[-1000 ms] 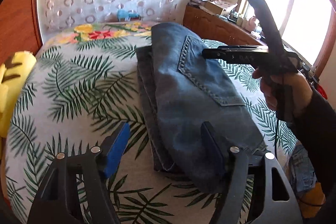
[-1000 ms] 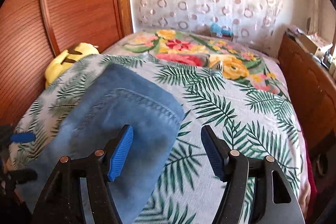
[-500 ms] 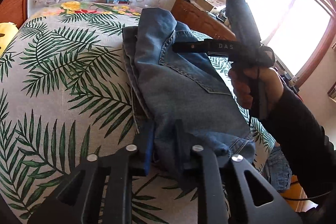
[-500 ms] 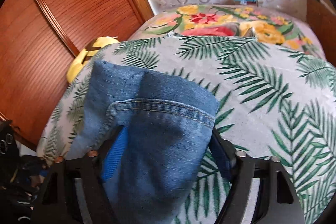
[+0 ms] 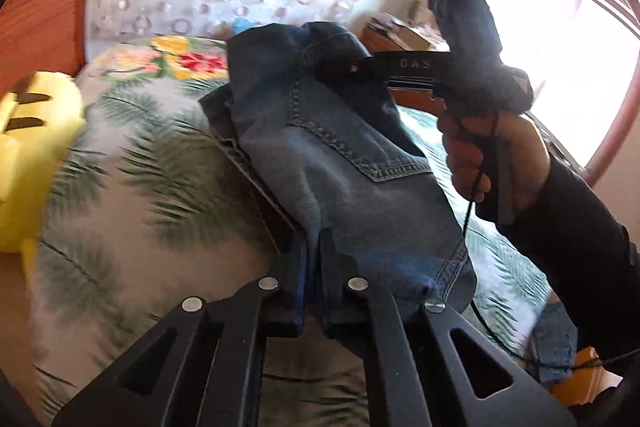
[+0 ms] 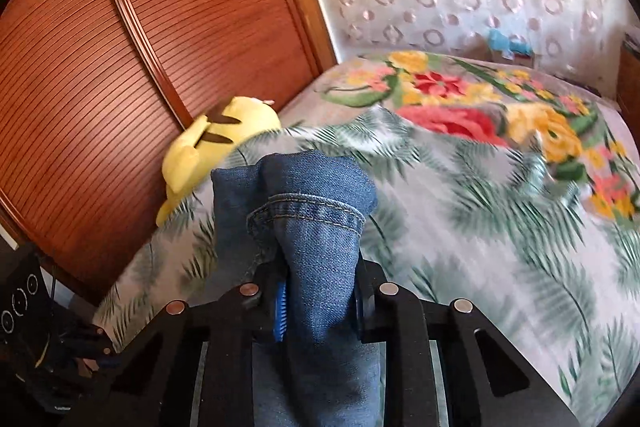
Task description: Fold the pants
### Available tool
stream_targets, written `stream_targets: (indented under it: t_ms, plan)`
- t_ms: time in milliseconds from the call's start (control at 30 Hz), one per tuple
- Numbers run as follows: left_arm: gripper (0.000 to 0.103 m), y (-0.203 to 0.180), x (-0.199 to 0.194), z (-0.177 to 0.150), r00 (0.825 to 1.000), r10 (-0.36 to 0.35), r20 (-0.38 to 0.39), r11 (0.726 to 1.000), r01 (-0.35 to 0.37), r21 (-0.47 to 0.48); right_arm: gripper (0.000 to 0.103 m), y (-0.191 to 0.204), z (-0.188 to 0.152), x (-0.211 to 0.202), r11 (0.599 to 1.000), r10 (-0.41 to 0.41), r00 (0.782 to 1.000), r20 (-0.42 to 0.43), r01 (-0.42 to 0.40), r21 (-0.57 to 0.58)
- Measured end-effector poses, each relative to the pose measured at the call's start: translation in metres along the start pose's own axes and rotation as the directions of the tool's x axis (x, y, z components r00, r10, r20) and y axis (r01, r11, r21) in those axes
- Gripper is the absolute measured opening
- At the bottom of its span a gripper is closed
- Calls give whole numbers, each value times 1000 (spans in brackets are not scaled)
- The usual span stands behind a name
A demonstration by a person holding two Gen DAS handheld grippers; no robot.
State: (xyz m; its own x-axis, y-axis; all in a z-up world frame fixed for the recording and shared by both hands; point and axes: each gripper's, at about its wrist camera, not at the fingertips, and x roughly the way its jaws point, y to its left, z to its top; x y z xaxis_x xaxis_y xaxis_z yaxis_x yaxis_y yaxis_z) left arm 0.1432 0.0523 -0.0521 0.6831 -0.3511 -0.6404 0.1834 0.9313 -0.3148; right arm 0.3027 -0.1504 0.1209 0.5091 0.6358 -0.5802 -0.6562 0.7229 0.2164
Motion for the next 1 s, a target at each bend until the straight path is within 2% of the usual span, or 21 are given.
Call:
stream_targets:
  t_ms: [167, 433, 567, 700, 767, 833, 900, 933, 1000]
  plan:
    - [5, 61, -10, 28, 995, 93, 25, 995, -92, -45, 24, 16, 33, 61, 999, 36, 999, 27, -37, 23]
    - [5, 117, -10, 64, 969, 246, 31, 969, -246, -4, 24, 32, 62, 151, 987, 72, 993, 94, -84, 139]
    - [5, 142, -16, 74, 955, 293, 45, 956, -292, -14, 24, 28, 72, 183, 974, 79, 991, 112, -101, 205]
    - [5, 156, -1, 76, 954, 299, 2, 954, -299, -15, 24, 20, 78, 214, 972, 60, 995, 77, -76, 221]
    - [5, 162, 11, 73, 953, 301, -22, 953, -301, -10, 27, 19, 79, 223, 981, 35, 998, 47, -44, 189]
    - [5, 164, 17, 68, 952, 305, -40, 952, -305, -8, 42, 18, 83, 239, 990, -10, 1000, -2, 10, 138]
    - [5, 165, 22, 63, 950, 308, -48, 951, -308, -5, 52, 16, 82, 247, 995, -58, 997, -48, 62, 78]
    - [5, 164, 23, 60, 949, 311, -49, 950, -312, -4, 58, 14, 81, 247, 996, -82, 995, -50, 84, 41]
    - [5, 162, 23, 56, 948, 315, -49, 949, -315, 0, 64, 8, 83, 240, 997, -79, 996, -37, 79, 3]
